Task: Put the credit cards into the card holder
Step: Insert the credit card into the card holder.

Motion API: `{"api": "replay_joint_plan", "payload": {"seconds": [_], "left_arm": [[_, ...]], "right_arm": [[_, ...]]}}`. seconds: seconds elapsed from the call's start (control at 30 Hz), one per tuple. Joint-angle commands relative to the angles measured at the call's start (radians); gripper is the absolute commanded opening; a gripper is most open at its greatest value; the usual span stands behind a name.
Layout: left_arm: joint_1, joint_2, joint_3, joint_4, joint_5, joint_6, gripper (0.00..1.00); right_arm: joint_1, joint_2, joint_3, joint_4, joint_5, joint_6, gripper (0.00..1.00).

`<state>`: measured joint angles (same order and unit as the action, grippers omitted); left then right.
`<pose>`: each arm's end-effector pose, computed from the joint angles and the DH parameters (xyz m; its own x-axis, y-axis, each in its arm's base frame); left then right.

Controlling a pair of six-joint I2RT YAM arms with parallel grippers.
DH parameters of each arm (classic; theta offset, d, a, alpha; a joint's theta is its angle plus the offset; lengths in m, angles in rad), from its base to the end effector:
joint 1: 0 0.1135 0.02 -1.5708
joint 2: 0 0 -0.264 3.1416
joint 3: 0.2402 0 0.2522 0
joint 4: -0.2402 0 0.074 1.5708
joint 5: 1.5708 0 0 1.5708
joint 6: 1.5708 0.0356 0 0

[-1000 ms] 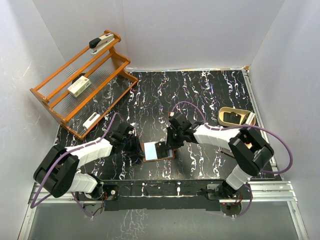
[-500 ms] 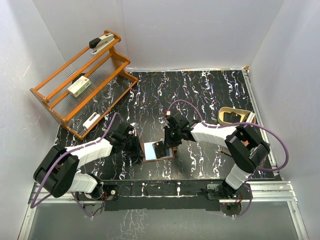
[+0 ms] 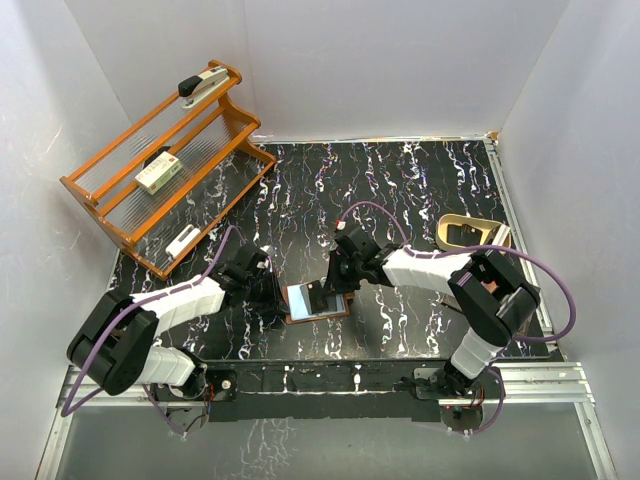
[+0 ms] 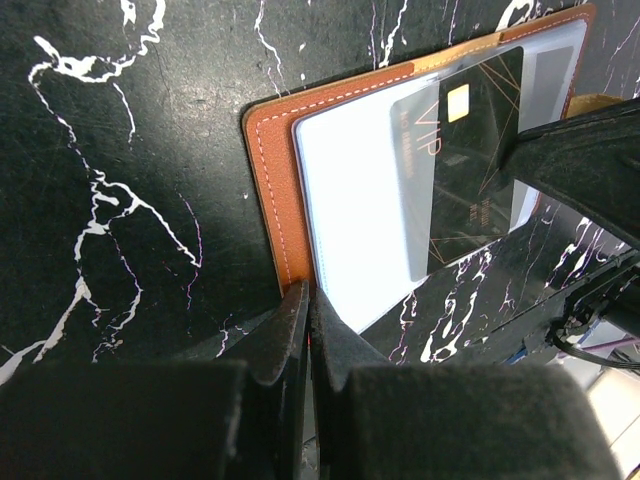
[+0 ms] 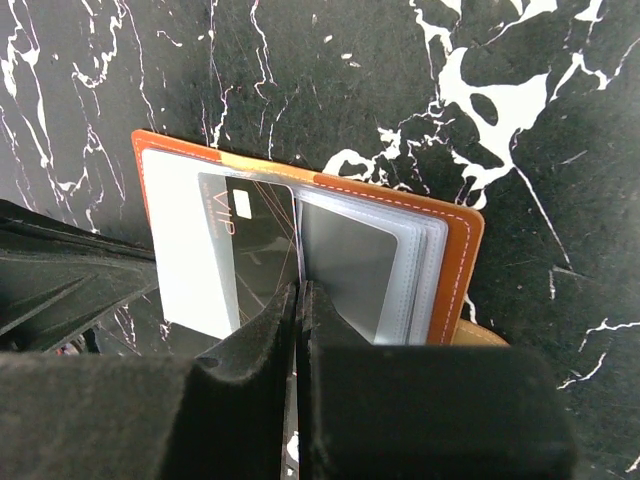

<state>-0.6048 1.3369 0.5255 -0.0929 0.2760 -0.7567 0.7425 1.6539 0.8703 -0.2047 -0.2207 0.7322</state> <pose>0.1902 -0.1433 0.1489 -0.9409 -0.1526 -0.3025 0.0547 0.8127 -0.5802 0.2287 0.2205 0.1554 -0.9579 0.0063 -0.2869 -0.1453 0.8516 0.5037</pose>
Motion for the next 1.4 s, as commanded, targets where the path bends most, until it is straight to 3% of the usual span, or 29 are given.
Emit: {"api": "replay_joint_plan", "payload": {"seconds": [0.0,0.8,1.03,1.17,1.27,1.37], "left_arm": [[0.000,-0.013,-0.010,-0.035,0.016,-0.007,0.00],[0.000,-0.016,-0.009,-0.006,0.031,-0.024,0.00],[0.000,-0.030,-0.006,-0.001,0.041,-0.039,0.00],[0.000,-0.041,-0.003,-0.013,0.041,-0.043,0.00],[0.000,-0.064,0.013,-0.063,0.006,-0.045,0.00],[0.000,-0.105,0.031,-0.109,-0.025,-0.053,0.07]], "right_arm": [[0.013,-0.002,-0.017,0.082,-0.005,0.041,0.00],[0.107,0.042,0.015,0.112,0.024,0.114,0.01],[0.130,0.033,-0.014,0.169,0.050,0.205,0.02],[0.134,0.027,-0.013,0.157,0.053,0.206,0.10],[0.135,-0.011,0.041,0.040,0.114,0.139,0.17],[0.135,-0.071,0.093,-0.107,0.193,0.060,0.25]]}}
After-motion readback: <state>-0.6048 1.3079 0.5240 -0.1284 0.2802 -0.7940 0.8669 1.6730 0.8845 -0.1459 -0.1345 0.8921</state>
